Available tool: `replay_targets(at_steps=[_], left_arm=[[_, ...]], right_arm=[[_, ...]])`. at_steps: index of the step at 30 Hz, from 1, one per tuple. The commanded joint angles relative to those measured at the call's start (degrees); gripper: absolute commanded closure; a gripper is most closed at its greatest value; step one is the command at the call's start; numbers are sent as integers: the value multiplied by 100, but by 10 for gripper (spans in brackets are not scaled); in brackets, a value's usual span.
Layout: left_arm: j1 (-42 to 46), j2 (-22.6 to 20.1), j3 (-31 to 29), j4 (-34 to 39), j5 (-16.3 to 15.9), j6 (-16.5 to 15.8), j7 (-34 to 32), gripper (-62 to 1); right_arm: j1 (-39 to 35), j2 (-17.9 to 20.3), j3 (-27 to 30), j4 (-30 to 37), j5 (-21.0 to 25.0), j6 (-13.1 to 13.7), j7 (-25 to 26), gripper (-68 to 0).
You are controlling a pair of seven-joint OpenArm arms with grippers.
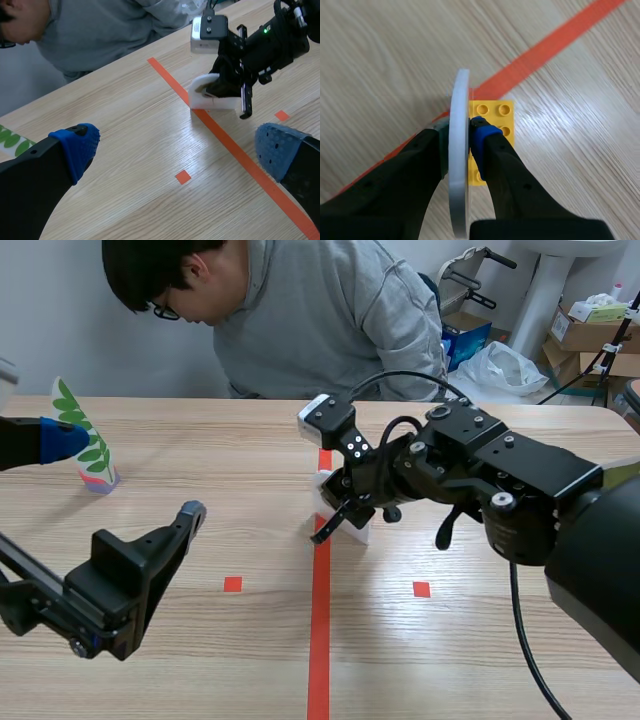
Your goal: Do the leaf sorting experiment
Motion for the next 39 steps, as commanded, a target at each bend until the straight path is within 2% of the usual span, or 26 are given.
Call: replay_targets(at_steps=[1,5,12,23,27,39], left_arm=[[-17,15,15,31,-48,9,-83,-623],[-17,15,15,31,-50,9,-85,-623],[-17,15,15,31,-50,9,-85,-623],[-17,15,15,31,-52,9,-92,-623],[-17,15,15,31,-52,9,-107,-623],[-17,15,15,31,-52,9,-105,-623]], right_arm=[[131,127,271,140,177,-22,-66,-19],[129,201,966,249,387,-186,-472,-19],[50,422,2334,321,767,-234,-1045,-19],[-629,1172,4028,321,1119,-273,-1126,-19],[-793,1235,4286,321,1117,-269,-1128,-19],[-1250,1147,4310,321,1106,-273,-855,-20]])
